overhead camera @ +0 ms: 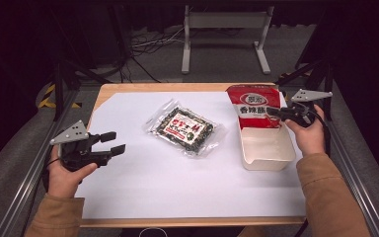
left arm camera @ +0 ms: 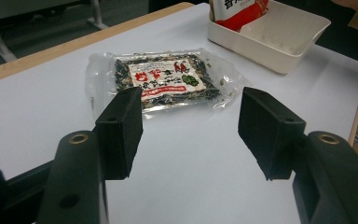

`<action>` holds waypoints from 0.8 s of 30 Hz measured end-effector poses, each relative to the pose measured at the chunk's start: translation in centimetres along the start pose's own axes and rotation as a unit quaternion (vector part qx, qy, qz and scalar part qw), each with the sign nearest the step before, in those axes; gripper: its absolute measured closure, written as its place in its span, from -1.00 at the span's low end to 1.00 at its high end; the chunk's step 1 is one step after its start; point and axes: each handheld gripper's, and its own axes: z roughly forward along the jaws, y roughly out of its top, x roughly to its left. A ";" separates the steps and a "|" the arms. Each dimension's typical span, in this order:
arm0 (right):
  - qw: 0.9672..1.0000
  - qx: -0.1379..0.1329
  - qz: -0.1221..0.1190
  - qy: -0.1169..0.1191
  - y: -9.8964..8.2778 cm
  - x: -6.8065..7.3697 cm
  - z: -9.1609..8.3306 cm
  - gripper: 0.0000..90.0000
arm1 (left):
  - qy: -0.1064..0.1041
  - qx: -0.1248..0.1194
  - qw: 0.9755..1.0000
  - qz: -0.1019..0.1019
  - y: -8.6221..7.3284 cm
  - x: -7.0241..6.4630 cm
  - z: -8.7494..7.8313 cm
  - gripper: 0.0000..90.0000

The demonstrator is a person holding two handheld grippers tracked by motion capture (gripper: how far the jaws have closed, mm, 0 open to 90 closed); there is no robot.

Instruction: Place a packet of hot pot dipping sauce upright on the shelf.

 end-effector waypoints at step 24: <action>0.994 0.083 0.040 -0.054 -1.5 0.1 0.5 0.98 | 0.004 0.006 1.000 -0.006 -0.1 0.1 0.4 -0.13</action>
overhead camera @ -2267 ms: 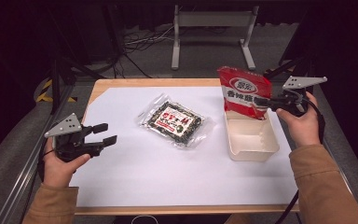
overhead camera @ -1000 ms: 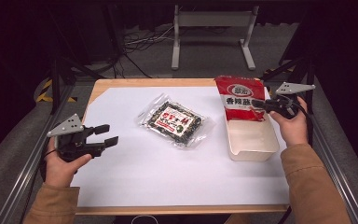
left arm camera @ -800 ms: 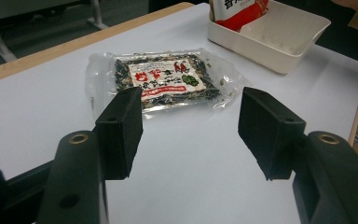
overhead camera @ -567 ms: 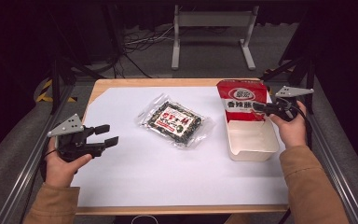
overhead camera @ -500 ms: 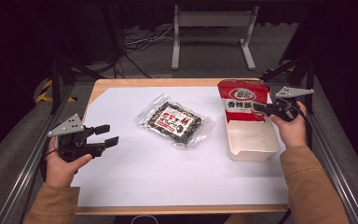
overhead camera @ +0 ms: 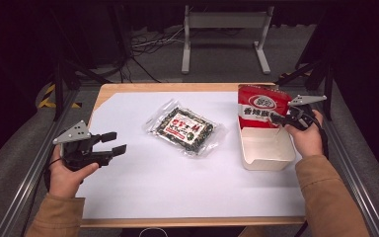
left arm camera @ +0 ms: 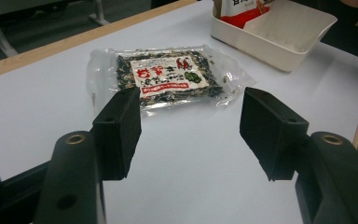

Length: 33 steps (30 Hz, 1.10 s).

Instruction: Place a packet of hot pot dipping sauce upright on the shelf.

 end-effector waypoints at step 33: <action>0.997 -0.056 -0.011 -0.050 0.1 3.8 -5.4 -0.05 | 0.045 0.002 0.999 -0.023 -0.4 0.3 3.1 -0.68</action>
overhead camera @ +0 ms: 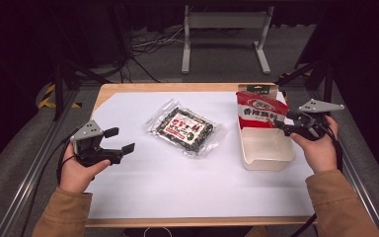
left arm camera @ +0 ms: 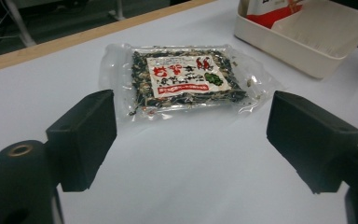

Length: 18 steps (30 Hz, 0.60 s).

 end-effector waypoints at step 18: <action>0.998 -0.054 0.000 0.044 -1.3 5.5 -4.0 -0.12 | -0.007 0.002 1.000 0.003 0.0 -0.4 1.3 -0.79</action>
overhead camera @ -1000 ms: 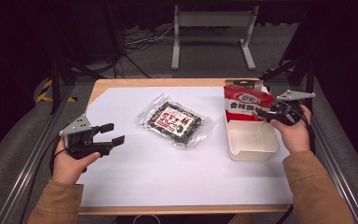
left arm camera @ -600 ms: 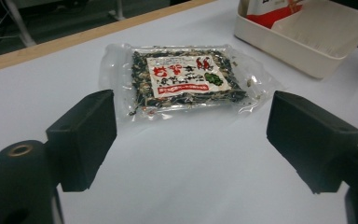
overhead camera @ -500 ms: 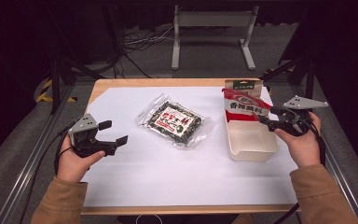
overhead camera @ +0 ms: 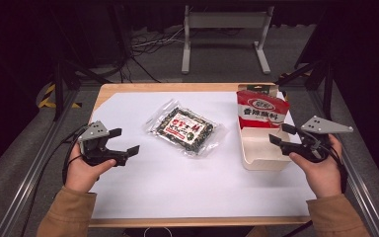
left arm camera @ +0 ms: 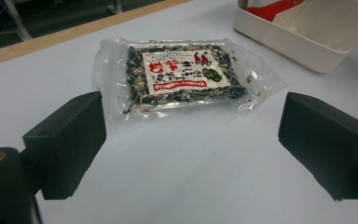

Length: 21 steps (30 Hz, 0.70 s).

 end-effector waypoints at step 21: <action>0.995 -0.010 -0.043 0.094 -0.1 5.7 0.6 -0.12 | -0.003 0.023 0.999 -0.040 2.0 2.4 4.8 -0.57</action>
